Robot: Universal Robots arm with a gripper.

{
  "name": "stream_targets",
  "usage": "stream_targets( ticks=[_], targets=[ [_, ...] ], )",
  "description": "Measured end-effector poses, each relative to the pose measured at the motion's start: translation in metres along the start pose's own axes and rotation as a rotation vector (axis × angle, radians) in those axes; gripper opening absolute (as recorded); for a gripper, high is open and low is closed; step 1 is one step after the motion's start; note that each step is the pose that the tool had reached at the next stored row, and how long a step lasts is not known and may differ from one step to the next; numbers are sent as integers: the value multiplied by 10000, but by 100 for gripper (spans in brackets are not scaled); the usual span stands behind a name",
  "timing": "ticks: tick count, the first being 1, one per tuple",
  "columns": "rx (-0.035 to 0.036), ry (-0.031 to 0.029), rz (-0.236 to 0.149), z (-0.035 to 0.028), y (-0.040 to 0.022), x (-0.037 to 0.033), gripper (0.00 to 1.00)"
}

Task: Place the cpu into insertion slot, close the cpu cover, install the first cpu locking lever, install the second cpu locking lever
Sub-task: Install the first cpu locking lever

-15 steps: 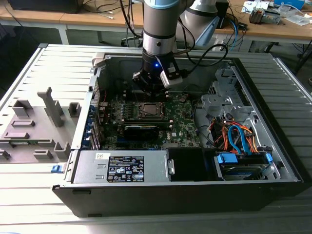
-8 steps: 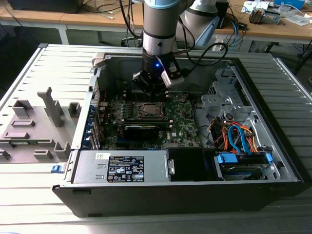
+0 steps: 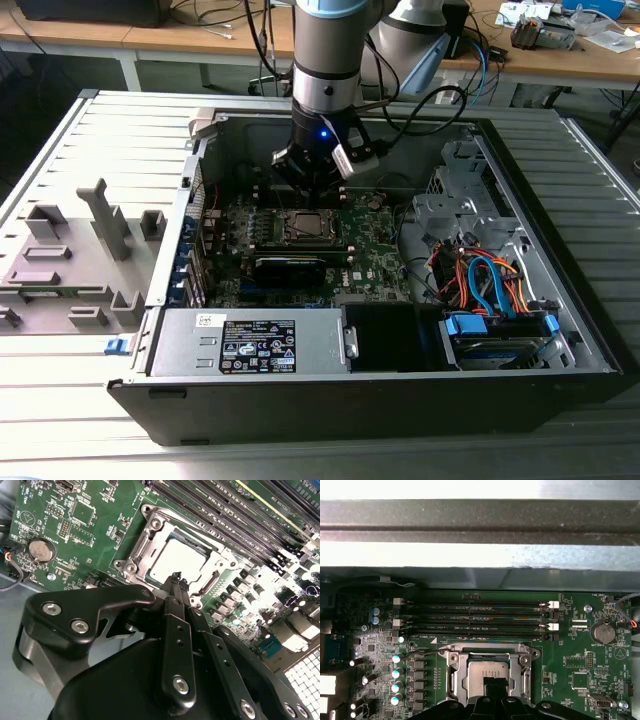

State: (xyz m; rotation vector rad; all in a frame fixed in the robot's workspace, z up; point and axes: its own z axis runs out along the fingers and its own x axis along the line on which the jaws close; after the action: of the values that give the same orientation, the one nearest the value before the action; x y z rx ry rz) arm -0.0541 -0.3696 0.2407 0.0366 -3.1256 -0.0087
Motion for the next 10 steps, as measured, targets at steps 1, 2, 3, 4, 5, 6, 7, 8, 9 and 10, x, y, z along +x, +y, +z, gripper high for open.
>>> stream_targets(
  ticks=[1,2,3,4,5,6,7,8,9,10],
  targets=[
    [-2,-1,0,1,0,12,11],
    [-1,-1,0,1,0,25,11],
    [-1,0,1,1,1,40,11],
    [-1,0,1,1,1,50,11],
    [0,0,0,1,1,63,11],
    [0,0,0,1,1,70,11],
    [0,0,0,1,2,76,11],
    [0,0,0,1,2,77,11],
    [0,0,-1,1,1,77,11],
    [1,0,-1,1,1,77,11]
  ],
)
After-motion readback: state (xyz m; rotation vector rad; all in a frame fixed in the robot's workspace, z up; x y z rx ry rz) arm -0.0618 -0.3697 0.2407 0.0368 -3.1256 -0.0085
